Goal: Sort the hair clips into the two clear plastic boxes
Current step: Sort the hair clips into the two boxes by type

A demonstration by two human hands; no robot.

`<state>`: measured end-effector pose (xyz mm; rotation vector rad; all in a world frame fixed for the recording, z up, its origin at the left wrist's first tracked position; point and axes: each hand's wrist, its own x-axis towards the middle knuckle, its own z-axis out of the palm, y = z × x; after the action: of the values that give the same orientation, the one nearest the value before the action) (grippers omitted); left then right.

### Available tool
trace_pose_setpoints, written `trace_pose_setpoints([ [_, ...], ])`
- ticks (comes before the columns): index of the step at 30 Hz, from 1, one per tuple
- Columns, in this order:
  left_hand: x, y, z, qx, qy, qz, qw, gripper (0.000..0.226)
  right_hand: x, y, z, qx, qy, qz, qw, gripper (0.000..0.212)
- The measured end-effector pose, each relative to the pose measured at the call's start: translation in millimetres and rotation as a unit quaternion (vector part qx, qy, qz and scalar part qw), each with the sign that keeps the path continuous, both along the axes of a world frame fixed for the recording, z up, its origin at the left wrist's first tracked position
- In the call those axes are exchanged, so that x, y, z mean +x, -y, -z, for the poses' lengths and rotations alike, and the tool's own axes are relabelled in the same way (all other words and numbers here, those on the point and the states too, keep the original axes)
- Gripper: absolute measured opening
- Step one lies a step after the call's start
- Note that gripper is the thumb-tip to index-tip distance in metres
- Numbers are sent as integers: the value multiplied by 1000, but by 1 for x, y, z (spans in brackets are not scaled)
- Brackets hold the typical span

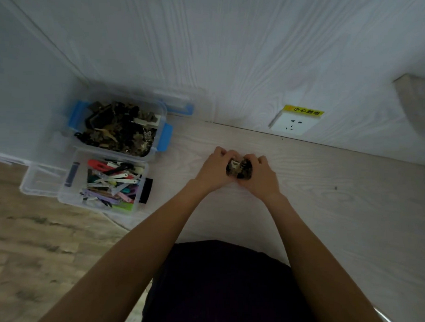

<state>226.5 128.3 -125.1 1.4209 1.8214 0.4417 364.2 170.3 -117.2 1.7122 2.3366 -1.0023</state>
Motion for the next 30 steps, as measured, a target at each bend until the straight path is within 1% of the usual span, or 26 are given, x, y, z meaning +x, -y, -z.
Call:
trace_pose_setpoints([
  [2,0,-1,-1,-6,-11,16,1000,60,0,1,0,-2,7,2,1000,54],
  [4,-1,-6,-4,-26,-41,54,997,67,1,1,0,0,2,0,1000,51],
  [7,-1,-13,-9,-49,-71,103,991,60,1,2,-1,-3,-5,-6,1000,53],
  [9,-3,-13,-9,-51,-58,101,992,57,1,4,0,1,-15,10,1000,47],
  [11,-3,-10,-9,-43,-26,84,995,57,2,5,0,1,-41,36,999,44],
  [14,-4,-3,-9,-31,12,46,998,58,4,6,1,-4,-87,44,995,45],
  [17,-7,5,-6,-22,32,21,999,53,3,7,3,-11,-105,44,993,45],
  [21,-12,15,1,-7,51,-35,998,47,2,9,4,-27,-148,80,985,41],
  [25,-16,21,-3,-1,63,-38,997,47,-7,12,-11,-18,-178,54,982,42],
  [27,-21,26,-18,25,74,-65,995,47,-14,12,-27,-18,-209,58,976,42],
  [30,-46,40,-54,106,86,-117,984,44,-38,14,-63,-60,-296,75,950,37],
])
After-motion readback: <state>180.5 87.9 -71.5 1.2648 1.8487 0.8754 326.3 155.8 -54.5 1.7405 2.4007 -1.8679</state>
